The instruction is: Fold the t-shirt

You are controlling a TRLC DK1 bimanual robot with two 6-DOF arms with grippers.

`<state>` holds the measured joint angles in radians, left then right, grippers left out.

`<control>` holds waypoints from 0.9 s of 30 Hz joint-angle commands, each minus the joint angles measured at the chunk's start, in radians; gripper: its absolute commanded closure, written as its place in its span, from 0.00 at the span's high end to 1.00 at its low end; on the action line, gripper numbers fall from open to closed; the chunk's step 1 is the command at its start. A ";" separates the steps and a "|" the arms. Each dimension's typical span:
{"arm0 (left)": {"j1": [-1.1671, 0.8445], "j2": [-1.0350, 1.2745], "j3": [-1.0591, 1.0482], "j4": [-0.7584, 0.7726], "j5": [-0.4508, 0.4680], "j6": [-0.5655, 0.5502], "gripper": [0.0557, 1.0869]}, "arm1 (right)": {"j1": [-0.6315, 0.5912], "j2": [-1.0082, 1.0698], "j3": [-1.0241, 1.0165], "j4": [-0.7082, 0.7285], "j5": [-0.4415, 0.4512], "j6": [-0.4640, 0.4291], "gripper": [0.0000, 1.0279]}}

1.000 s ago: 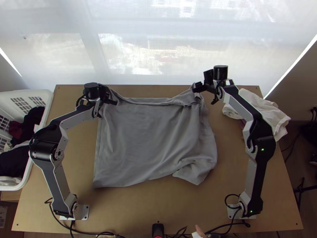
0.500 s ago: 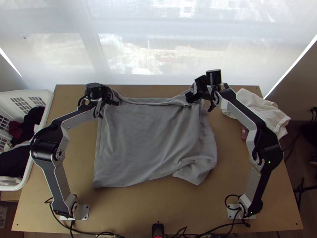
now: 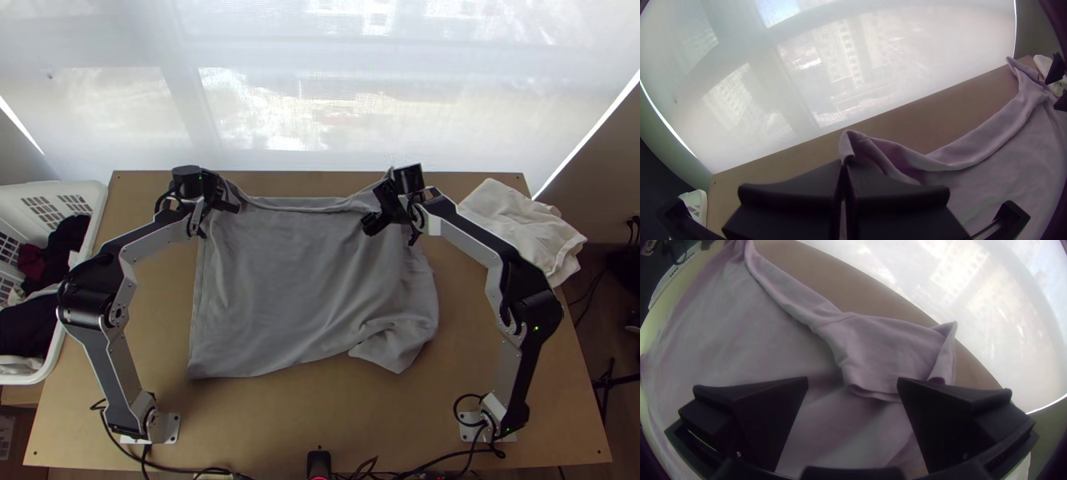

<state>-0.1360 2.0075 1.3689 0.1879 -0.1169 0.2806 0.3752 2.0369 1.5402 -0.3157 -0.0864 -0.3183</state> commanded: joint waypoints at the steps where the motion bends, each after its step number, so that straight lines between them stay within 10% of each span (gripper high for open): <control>1: 0.006 -0.015 -0.001 -0.015 -0.001 0.008 0.03 | 0.002 0.062 0.021 0.004 0.001 -0.013 0.90; 10: 0.016 -0.019 -0.002 -0.021 -0.001 0.017 0.03 | -0.019 0.154 0.133 0.004 0.001 -0.022 0.81; 21: 0.022 -0.027 -0.001 -0.025 -0.001 0.017 0.03 | -0.022 0.230 0.268 -0.036 0.001 -0.047 0.02; 27: 0.032 -0.035 -0.004 -0.031 -0.001 0.017 0.03 | -0.045 0.230 0.360 -0.056 0.001 -0.028 0.03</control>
<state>-0.1116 1.9797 1.3670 0.1593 -0.1181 0.2974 0.3489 2.2547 1.8076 -0.3538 -0.0875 -0.3611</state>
